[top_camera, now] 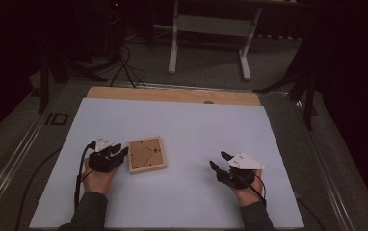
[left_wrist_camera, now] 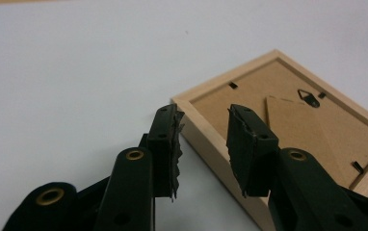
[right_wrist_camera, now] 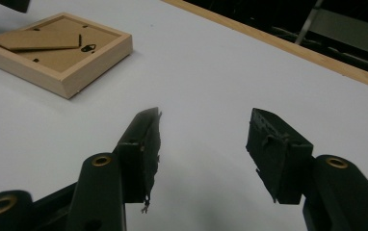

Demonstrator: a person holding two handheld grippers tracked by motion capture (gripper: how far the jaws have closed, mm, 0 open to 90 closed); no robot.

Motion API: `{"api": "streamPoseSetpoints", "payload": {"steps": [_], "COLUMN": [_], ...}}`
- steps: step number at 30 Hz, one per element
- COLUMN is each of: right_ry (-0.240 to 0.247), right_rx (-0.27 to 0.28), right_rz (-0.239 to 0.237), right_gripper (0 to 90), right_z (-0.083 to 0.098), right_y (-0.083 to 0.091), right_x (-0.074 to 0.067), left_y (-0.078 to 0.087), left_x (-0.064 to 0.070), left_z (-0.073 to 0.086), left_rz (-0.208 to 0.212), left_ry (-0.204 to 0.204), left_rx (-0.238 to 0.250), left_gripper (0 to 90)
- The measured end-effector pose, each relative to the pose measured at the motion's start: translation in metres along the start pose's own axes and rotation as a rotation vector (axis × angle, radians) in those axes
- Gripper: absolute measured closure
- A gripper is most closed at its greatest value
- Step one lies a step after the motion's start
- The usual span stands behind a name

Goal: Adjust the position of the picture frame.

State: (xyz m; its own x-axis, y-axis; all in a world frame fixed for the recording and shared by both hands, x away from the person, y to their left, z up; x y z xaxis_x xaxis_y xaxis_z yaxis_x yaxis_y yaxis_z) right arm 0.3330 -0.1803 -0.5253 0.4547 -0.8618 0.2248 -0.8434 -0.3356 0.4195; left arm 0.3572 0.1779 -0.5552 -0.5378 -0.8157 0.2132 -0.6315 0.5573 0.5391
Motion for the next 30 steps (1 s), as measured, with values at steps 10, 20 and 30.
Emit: {"api": "streamPoseSetpoints", "payload": {"steps": [10,20,30], "right_ry": [0.013,0.025,0.036], "right_rx": [-0.001,-0.007,-0.016], "right_rz": [-0.016,-0.03,-0.06], "right_gripper": [44.0,43.2,44.7], "right_z": [-0.001,-0.001,0.0], "right_y": [-0.001,-0.002,-0.004], "right_x": [-0.007,-0.013,-0.02], "left_y": [-0.01,-0.014,-0.013], "left_x": [0.004,0.01,0.012], "left_z": [0.003,0.009,0.01], "left_rz": [0.006,0.04,0.049], "left_ry": [-0.005,0.005,0.016], "left_rx": [-0.049,-0.074,-0.074], "left_gripper": [65.5,66.5,67.6]}}
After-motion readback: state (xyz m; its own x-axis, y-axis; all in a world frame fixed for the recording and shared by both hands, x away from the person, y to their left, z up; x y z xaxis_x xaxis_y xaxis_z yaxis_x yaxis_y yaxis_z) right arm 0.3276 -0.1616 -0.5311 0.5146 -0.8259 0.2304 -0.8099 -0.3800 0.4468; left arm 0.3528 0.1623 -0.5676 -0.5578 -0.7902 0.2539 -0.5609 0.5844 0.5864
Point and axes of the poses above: each handheld gripper's, and its own axes: y roughly backward along the jaws, z roughly out of its underside, x roughly to its right, the point moved 7 cm from there along -y, roughly forward along the jaws, and after that the axes turned 14 degrees about z, right-handed, at the moved point
